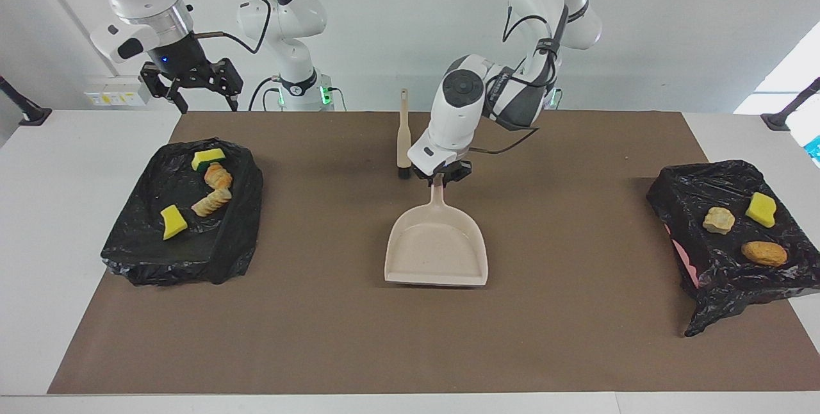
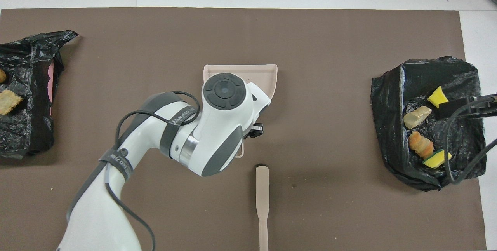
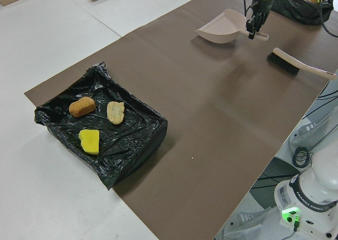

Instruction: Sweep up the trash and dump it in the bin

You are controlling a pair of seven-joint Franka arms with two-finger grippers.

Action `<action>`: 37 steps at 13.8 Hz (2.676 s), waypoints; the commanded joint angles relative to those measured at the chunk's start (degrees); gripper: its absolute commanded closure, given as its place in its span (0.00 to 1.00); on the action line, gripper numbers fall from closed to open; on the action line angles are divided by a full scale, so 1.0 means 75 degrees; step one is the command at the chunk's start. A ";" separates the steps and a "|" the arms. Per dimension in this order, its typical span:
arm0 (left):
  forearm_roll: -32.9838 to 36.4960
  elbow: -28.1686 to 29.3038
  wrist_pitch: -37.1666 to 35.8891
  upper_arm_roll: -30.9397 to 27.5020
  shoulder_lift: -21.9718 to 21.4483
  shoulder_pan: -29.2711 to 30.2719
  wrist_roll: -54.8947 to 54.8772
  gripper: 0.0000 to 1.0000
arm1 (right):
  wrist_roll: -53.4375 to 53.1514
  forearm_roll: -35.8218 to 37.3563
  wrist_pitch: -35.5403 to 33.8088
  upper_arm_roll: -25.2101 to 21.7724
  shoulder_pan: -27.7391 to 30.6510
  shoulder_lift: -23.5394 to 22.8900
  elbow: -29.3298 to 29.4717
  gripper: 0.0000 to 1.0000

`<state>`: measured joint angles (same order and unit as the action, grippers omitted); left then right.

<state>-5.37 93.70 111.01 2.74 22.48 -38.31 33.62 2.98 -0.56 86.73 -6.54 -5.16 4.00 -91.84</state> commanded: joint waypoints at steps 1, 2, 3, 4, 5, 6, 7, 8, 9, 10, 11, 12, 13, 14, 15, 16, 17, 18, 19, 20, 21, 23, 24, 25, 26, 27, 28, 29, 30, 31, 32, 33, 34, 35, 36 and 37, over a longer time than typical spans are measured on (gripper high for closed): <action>0.0410 -0.1548 -0.0633 -0.0178 0.1151 -0.0306 0.0616 1.00 | 0.0223 -0.0019 -0.0021 0.0039 0.0079 0.0099 -0.0059 0.00; 0.0422 -0.1525 -0.0564 -0.0189 0.1105 -0.0329 0.0627 1.00 | 0.0223 -0.0019 -0.0009 0.0039 0.0079 0.0099 -0.0059 0.00; 0.0422 -0.1525 -0.0552 -0.0201 0.1046 -0.0283 0.0674 0.50 | 0.0212 -0.0019 0.0014 0.0039 0.0079 0.0099 -0.0059 0.00; 0.0434 -0.1525 -0.0563 -0.0213 0.0872 -0.0271 0.0686 0.01 | 0.0211 -0.0019 0.0015 0.0039 0.0079 0.0099 -0.0059 0.00; 0.0446 -0.1513 -0.0633 -0.0224 0.0754 -0.0213 0.0686 0.00 | 0.0223 -0.0019 0.0003 0.0039 0.0079 0.0099 -0.0059 0.00; 0.0434 -0.1501 -0.0657 -0.0248 0.0544 -0.0050 0.0616 0.00 | 0.0223 -0.0019 0.0003 0.0039 0.0079 0.0099 -0.0059 0.00; 0.0434 -0.1443 -0.0645 -0.0260 0.0403 0.0265 0.0569 0.00 | 0.0223 -0.0019 0.0003 0.0039 0.0079 0.0099 -0.0059 0.00; 0.0434 -0.1431 -0.0657 -0.0260 0.0227 0.0500 0.0488 0.00 | 0.0223 -0.0019 -0.0009 0.0039 0.0079 0.0099 -0.0059 0.00; 0.0434 -0.1442 -0.0634 -0.0260 0.0202 0.0746 0.0301 0.00 | 0.0223 -0.0019 0.0003 0.0039 0.0068 0.0099 -0.0059 0.00; 0.0446 -0.1454 -0.0576 -0.0260 0.0202 0.1027 0.0102 0.00 | 0.0223 -0.0019 -0.0009 0.0039 0.0091 0.0099 -0.0059 0.00; 0.0446 -0.1454 -0.0563 -0.0260 0.0202 0.1308 -0.0190 0.00 | 0.0223 -0.0019 -0.0009 0.0039 0.0091 0.0099 -0.0059 0.00; 0.0434 -0.1477 -0.0633 -0.0260 0.0202 0.1624 -0.0576 0.00 | 0.0223 -0.0019 -0.0009 0.0039 0.0091 0.0099 -0.0059 0.00; 0.0388 -0.1501 -0.0645 -0.0260 0.0167 0.1917 -0.1009 0.00 | 0.0223 -0.0019 -0.0009 0.0039 0.0091 0.0099 -0.0059 0.00; 0.0387 -0.1490 -0.0657 -0.0260 0.0062 0.2106 -0.1303 0.00 | 0.0223 -0.0019 -0.0009 0.0039 0.0091 0.0099 -0.0059 0.00; 0.0434 -0.1501 -0.0669 -0.0271 0.0027 0.2328 -0.1585 0.00 | 0.0223 -0.0019 -0.0009 0.0039 0.0091 0.0099 -0.0059 0.00; 0.0434 -0.1501 -0.0680 -0.0271 -0.0032 0.2574 -0.1901 0.00 | 0.0212 0.0039 -0.0009 0.0039 0.0068 0.0099 -0.0059 0.00; 0.0434 -0.1490 -0.0796 -0.0271 -0.0137 0.2832 -0.2264 0.00 | 0.0200 0.0110 0.0014 0.0028 0.0056 0.0099 -0.0059 0.00; 0.0434 -0.1489 -0.0960 -0.0283 -0.0254 0.3101 -0.2731 0.00 | 0.0200 0.0122 0.0015 0.0039 0.0102 0.0088 -0.0048 0.00; 0.0434 -0.1455 -0.1101 -0.0283 -0.0429 0.3371 -0.3165 0.00 | 0.0200 0.0110 0.0015 0.0028 0.0103 0.0088 -0.0048 0.00; 0.0434 -0.1443 -0.1276 -0.0283 -0.0582 0.3606 -0.3483 0.00 | 0.0200 0.0110 0.0015 0.0028 0.0103 0.0088 -0.0059 0.00; 0.0434 -0.1443 -0.1475 -0.0283 -0.0746 0.3805 -0.3776 0.00 | 0.0211 0.0110 0.0003 0.0028 0.0114 0.0088 -0.0059 0.00; 0.0446 -0.1350 -0.1920 -0.0283 -0.1143 0.4133 -0.4478 0.00 | 0.0211 0.0110 -0.0009 0.0028 0.0103 0.0088 -0.0059 0.00; 0.0446 -0.1256 -0.2085 -0.0283 -0.1366 0.4263 -0.4784 0.00 | 0.0211 0.0110 -0.0009 0.0028 0.0103 0.0099 -0.0071 0.00; 0.0446 -0.1162 -0.2226 -0.0283 -0.1589 0.4392 -0.4926 0.00 | 0.0211 0.0110 0.0003 0.0016 0.0103 0.0099 -0.0071 0.00; 0.0446 -0.1161 -0.2425 -0.0283 -0.1742 0.4509 -0.5032 0.00 | 0.0200 0.0122 0.0003 0.0016 0.0103 0.0099 -0.0071 0.00; 0.0469 -0.1173 -0.2728 -0.0283 -0.1906 0.4522 -0.5137 0.00 | 0.0200 0.0122 0.0026 0.0028 0.0103 0.0099 -0.0071 0.00; 0.0620 -0.1161 -0.2963 -0.0283 -0.2081 0.4522 -0.5150 0.00 | 0.0211 0.0134 0.0061 0.0028 0.0103 0.0099 -0.0071 0.00; 0.0726 -0.1161 -0.3058 -0.0283 -0.2199 0.4522 -0.5162 0.00 | 0.0211 0.0134 0.0061 0.0016 0.0103 0.0099 -0.0083 0.00; 0.0762 -0.1161 -0.3117 -0.0283 -0.2351 0.4522 -0.5289 0.00 | 0.0223 0.0145 0.0038 0.0004 0.0103 0.0099 -0.0094 0.00; 0.0762 -0.1150 -0.3304 -0.0283 -0.2503 0.4545 -0.5372 0.00 | 0.0223 0.0145 0.0026 -0.0007 0.0103 0.0122 -0.0106 0.00; 0.0751 -0.1045 -0.3514 -0.0283 -0.2633 0.4557 -0.5384 0.00 | 0.0212 0.0157 0.0038 -0.0019 0.0114 0.0123 -0.0118 0.00; 0.0751 -0.0754 -0.3389 -0.0295 -0.2831 0.4592 -0.5326 0.00 | 0.0211 0.0157 0.0038 -0.0019 0.0114 0.0111 -0.0118 0.00; 0.0751 -0.0264 -0.3039 -0.0295 -0.3077 0.4662 -0.5268 0.00 | 0.0211 0.0157 0.0038 -0.0019 0.0114 0.0123 -0.0118 0.00; 0.0739 0.0275 -0.2583 -0.0295 -0.3392 0.4663 -0.5221 0.00 | 0.0211 0.0157 0.0050 -0.0019 0.0114 0.0111 -0.0106 0.00; 0.0750 0.0547 -0.2358 -0.0295 -0.3546 0.4663 -0.5185 0.00 | 0.0211 0.0157 0.0050 -0.0008 0.0103 0.0111 -0.0106 0.00; 0.0727 0.0515 -0.2356 -0.0295 -0.3536 0.4674 -0.5174 0.00 | 0.0211 0.0146 0.0050 -0.0007 0.0114 0.0111 -0.0095 0.00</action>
<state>-0.45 91.75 89.95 -0.02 -0.10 -4.06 -5.52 2.98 -0.41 86.73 -6.77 -4.83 4.01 -91.84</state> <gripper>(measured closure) 0.000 0.000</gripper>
